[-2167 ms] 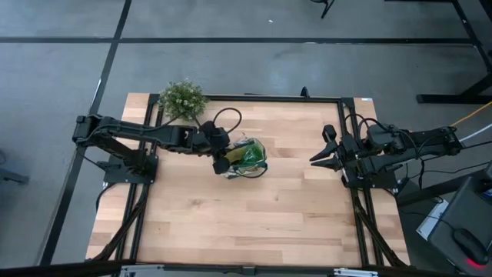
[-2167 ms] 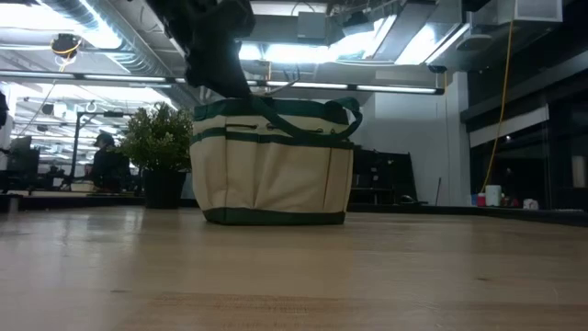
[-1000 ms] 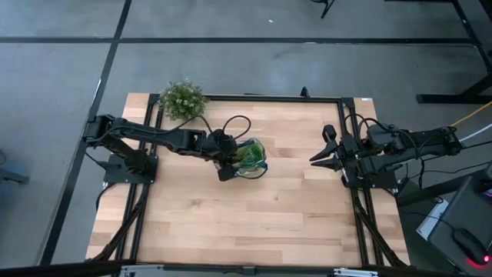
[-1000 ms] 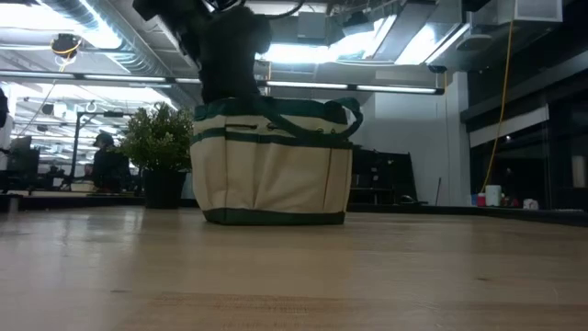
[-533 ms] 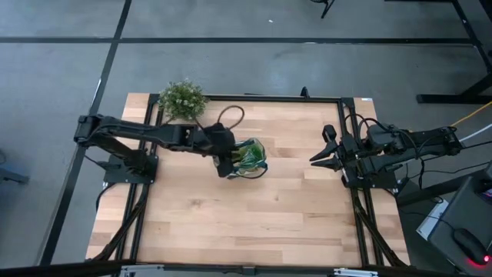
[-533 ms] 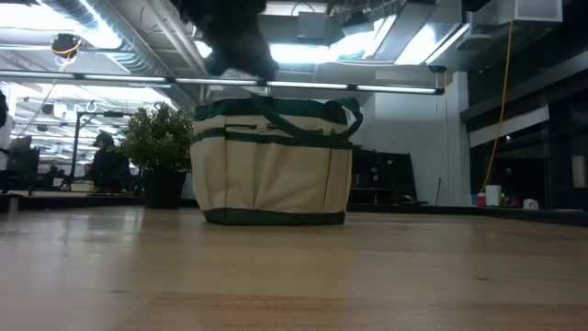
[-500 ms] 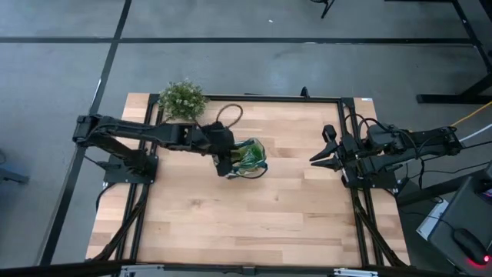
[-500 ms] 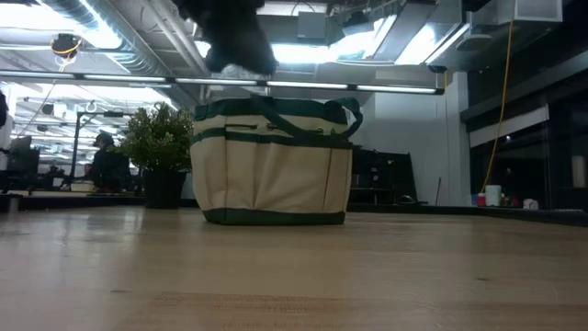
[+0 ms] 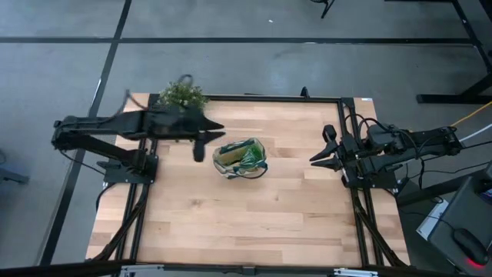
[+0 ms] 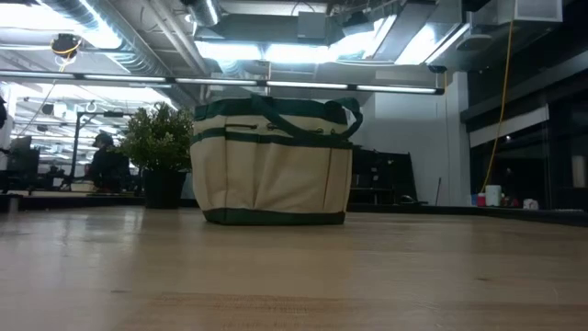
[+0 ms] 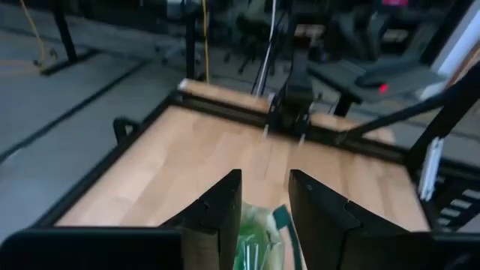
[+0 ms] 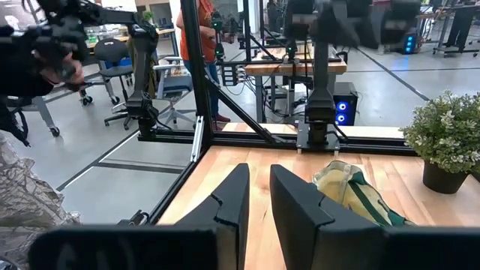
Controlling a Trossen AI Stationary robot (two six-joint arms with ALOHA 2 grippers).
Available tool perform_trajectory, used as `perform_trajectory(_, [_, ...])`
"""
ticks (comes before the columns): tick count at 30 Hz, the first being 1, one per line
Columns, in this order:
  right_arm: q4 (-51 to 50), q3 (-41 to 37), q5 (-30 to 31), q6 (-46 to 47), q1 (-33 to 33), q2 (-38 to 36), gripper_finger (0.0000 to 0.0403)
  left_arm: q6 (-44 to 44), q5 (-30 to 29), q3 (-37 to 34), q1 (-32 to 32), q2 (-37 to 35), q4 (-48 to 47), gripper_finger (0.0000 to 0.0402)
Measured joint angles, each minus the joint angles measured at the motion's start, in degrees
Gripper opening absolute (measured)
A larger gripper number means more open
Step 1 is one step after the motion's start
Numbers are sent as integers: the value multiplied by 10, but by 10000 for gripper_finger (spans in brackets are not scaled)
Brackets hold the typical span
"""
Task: Pick & Place Garden tools in Gardening bag
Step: Return to Home Position
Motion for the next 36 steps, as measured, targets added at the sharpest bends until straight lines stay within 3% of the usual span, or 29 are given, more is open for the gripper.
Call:
perform_trajectory(7, [0,0,0,0,0,0,60,69,-34,-5,-11,-72,5,108])
perform_trajectory(13, [0,0,0,0,0,0,60,114,-36,-43,-33,-90,28,109])
perform_trajectory(16, [0,0,0,0,0,0,60,114,-36,-93,-43,-97,89,109])
perform_trajectory(22, [0,0,0,0,0,0,60,112,-35,-229,-52,-127,301,105])
perform_trajectory(26, [0,0,0,0,0,0,60,66,-35,-313,-44,-172,373,105])
perform_trajectory(30, [0,0,0,0,0,0,60,32,-16,-362,-37,-233,375,105])
perform_trajectory(36, [0,0,0,0,0,0,60,58,-15,-380,-37,-328,334,104])
